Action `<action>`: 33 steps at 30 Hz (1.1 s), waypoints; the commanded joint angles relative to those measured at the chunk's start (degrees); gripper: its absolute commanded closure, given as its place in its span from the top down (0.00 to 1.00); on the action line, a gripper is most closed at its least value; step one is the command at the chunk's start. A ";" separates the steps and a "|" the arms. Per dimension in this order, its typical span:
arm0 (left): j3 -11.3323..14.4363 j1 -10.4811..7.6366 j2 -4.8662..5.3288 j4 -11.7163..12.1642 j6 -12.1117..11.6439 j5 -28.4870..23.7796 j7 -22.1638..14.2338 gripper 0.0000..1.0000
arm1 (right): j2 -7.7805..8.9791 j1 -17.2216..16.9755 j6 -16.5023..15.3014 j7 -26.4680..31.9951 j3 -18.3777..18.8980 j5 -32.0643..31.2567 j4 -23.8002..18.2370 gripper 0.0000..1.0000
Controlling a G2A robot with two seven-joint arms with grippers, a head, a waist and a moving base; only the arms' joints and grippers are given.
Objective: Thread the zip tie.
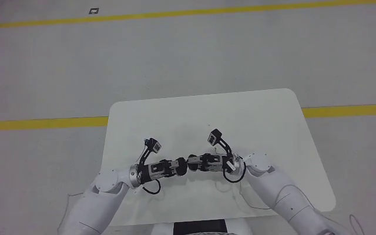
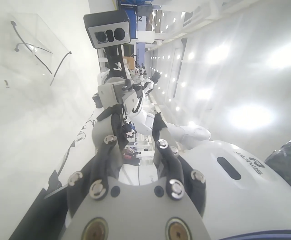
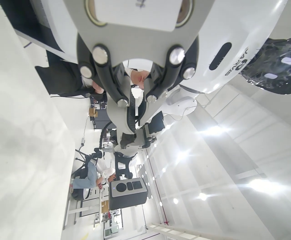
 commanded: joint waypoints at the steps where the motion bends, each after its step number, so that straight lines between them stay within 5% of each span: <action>1: -0.04 0.02 -0.01 0.00 0.00 0.12 0.01 0.21 | 0.16 -0.05 0.05 -0.07 0.27 -0.81 -0.29 0.00; 33: 1.03 -0.80 0.15 1.26 0.00 0.98 0.45 0.14 | 0.82 -0.42 0.25 0.29 0.52 -2.63 -2.13 0.00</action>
